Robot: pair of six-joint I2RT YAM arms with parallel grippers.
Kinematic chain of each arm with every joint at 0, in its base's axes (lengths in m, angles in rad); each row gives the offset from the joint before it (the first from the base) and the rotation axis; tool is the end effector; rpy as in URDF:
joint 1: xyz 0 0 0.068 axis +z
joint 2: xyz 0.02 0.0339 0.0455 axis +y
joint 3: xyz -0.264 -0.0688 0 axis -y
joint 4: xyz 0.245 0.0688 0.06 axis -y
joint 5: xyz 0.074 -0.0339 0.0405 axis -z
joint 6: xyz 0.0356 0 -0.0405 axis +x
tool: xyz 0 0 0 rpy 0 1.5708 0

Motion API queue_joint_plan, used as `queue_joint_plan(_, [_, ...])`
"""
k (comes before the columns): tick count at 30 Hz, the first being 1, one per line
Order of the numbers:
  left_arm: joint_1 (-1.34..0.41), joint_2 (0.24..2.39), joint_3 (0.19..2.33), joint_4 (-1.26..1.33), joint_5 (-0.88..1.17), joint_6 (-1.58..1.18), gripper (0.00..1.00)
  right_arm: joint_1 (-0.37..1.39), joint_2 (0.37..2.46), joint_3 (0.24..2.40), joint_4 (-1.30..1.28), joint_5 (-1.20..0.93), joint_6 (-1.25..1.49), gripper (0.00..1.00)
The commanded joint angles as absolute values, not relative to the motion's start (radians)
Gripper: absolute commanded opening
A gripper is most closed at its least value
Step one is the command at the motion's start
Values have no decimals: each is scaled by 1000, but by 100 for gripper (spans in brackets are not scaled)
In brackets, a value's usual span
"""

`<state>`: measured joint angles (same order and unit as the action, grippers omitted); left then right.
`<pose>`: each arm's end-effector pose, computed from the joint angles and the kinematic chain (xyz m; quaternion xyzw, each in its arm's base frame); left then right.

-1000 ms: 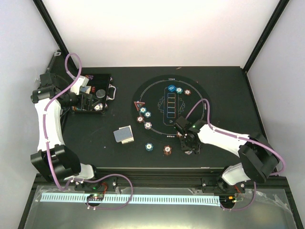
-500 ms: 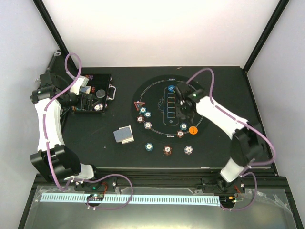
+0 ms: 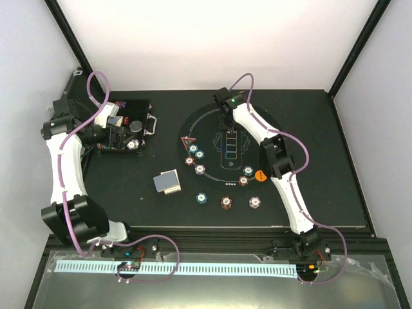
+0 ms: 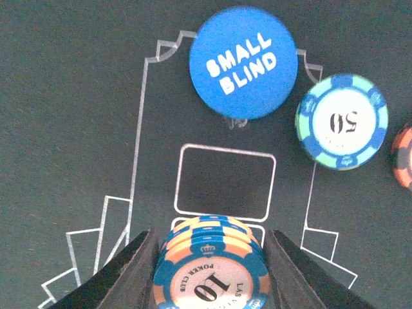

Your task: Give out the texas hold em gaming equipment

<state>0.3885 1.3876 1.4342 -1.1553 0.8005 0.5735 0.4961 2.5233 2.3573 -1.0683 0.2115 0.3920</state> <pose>0.2483 0.0740 0.3560 0.1717 0.8844 -0.2387 0.3625 0.4632 0.2422 0.1825 -0.0334 0.9800 -0.0224 0.1951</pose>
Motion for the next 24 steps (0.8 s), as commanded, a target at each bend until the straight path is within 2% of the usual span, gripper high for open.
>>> queue_joint_plan(1, [397,1395,1469,-1164,828,590,99,480,2528,2381,-1102,227,373,15])
queue_joint_plan(8, [397,1397,1467,-1162,819,589,99,471,2566,2375,-1054,234,364,16])
queue_joint_plan(11, [399,1393,1469,-1162,811,591,99,471,2574,2380,-1041,224,360,20])
queue_joint_plan(14, [398,1389,1469,-1164,806,591,99,468,2583,2384,-1042,204,363,32])
queue_joint_plan(17, [397,1388,1465,-1165,805,591,99,468,2585,2386,-1045,187,361,55])
queue_joint_plan(18, [398,1388,1465,-1166,805,591,99,468,2583,2391,-1049,185,359,60])
queue_joint_plan(21, [398,1388,1464,-1169,803,594,99,469,2551,2399,-1053,181,351,66])
queue_joint_plan(24, [397,1387,1462,-1170,799,594,99,469,2491,2390,-1054,181,344,68])
